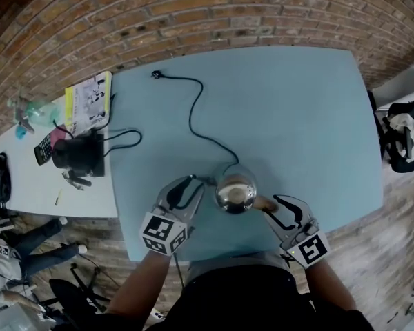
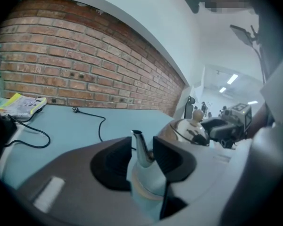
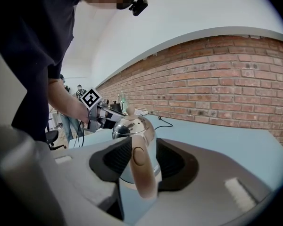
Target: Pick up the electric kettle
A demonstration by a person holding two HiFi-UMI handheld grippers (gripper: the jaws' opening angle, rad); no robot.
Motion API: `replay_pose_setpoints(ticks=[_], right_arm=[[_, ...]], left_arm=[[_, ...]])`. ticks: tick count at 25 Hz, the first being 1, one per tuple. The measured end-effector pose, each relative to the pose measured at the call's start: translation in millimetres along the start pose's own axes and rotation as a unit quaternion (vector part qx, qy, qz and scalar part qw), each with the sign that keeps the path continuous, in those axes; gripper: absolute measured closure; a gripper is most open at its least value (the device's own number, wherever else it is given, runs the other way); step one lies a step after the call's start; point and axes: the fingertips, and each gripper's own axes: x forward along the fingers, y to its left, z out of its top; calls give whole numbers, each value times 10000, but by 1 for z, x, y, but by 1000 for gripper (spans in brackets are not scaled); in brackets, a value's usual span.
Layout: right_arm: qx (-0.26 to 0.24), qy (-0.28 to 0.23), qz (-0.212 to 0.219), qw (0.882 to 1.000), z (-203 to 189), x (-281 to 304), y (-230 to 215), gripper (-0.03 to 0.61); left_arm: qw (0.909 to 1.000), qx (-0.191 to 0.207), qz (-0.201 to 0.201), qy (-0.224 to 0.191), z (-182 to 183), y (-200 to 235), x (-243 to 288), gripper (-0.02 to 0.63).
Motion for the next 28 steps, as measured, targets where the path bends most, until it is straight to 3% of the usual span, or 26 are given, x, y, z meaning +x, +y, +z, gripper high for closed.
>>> replay_pose_setpoints(ticks=[19,24,28], right_arm=[[-52,-69,410,9991,-1,8,11,402],[-395,422,633,9963,-17,7,12,402],[-451,522,664,9954,-21,9,13,400]], left_arm=[[10000,-34,-82,39,3,-2,11,485],[10000,22,-79,35,5,1,15,485],[10000,35,-77,40,7,1,16,483]])
